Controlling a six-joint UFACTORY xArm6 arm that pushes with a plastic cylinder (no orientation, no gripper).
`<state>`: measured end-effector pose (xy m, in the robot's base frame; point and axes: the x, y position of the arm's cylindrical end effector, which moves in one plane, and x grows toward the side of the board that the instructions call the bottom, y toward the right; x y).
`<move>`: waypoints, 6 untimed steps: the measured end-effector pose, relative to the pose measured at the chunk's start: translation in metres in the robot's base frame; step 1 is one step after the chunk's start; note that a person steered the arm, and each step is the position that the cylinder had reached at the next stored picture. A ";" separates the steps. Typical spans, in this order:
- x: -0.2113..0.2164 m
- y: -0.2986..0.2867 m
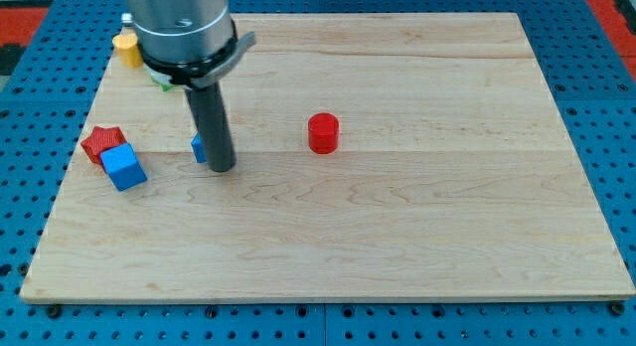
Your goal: Move the red star towards the green star
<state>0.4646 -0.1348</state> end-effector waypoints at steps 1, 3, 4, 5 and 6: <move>-0.006 -0.050; -0.013 0.096; 0.077 0.016; 0.069 -0.141; 0.009 -0.170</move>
